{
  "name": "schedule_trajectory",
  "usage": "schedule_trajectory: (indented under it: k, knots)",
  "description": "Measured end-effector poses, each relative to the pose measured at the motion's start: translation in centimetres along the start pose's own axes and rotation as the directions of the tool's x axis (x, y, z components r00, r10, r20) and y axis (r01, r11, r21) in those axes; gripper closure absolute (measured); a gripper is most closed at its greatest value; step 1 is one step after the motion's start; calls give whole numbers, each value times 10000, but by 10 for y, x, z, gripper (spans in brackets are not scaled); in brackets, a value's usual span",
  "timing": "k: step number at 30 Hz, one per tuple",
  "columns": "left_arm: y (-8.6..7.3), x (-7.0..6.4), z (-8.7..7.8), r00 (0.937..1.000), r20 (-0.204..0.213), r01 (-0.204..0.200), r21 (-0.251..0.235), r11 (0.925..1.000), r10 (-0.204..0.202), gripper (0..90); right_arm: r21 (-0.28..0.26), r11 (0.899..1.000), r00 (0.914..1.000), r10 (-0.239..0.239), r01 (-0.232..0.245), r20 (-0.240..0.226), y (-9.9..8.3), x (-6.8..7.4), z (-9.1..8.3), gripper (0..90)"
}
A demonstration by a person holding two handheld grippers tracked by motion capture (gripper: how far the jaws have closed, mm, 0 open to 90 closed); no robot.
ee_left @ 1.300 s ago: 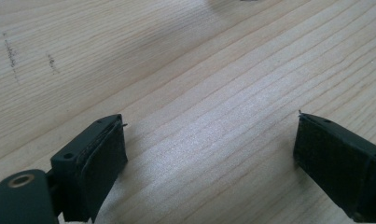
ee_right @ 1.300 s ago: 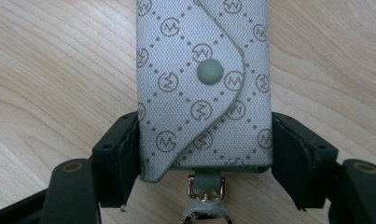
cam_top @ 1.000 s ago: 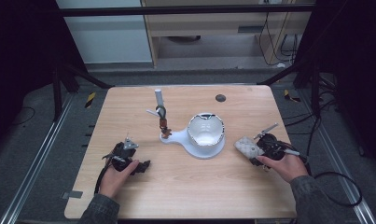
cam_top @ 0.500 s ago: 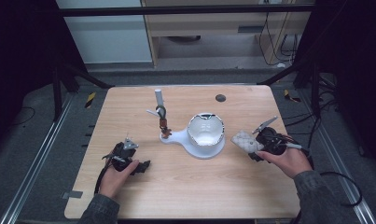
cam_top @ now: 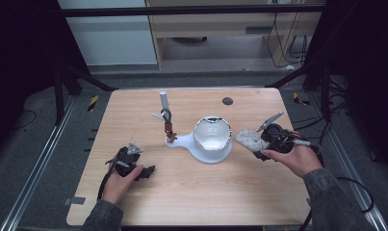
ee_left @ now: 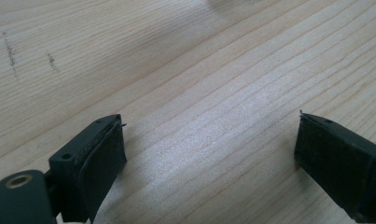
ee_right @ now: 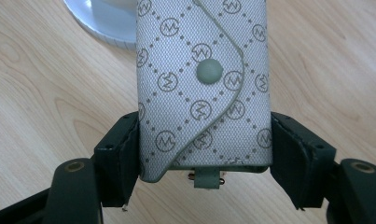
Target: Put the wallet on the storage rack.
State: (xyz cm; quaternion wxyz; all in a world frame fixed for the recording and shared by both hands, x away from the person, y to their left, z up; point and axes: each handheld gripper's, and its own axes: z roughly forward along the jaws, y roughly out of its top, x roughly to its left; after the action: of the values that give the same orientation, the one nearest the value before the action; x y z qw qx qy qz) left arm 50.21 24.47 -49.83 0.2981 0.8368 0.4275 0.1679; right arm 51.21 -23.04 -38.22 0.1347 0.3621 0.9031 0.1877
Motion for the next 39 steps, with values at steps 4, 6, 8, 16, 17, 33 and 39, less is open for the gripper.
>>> schedule_trajectory:
  k: [4, 6, 8, 16, 17, 33, 39]
  knots:
    - [0, 0, 0, 10000, 5, 8, 2, 10000, -8, 79, 8, 9998, 9998, -223, 223, 14, 9, 3, -4, 309]
    - [0, 0, 0, 10000, 9, 7, 2, 10000, -7, 78, 25, 9993, 9993, -382, 382, 5, 15, 5, -6, 309]
    - [0, 0, 0, 10000, -4, -2, 1, 10000, 2, 77, 1, 9988, 9988, -494, 494, 50, 20, 6, -7, 309]
    - [0, 0, 0, 10000, 17, 7, -4, 10000, -7, 76, 85, 9956, 9956, -932, 931, 50, 41, 15, -5, 309]
    - [0, 0, 0, 10000, 19, 1, -5, 10000, -1, 76, 107, 9951, 9952, -980, 979, 79, 43, 16, -4, 309]
    - [0, 0, 0, 10000, 27, -8, -6, 10000, 8, 76, 382, 9846, 9848, -1719, 1709, 260, 64, 30, 10, 309]
    - [0, 0, 0, 10000, 29, -4, -5, 10000, 4, 76, 443, 9805, 9801, -1934, 1914, 443, 67, 33, 13, 309]
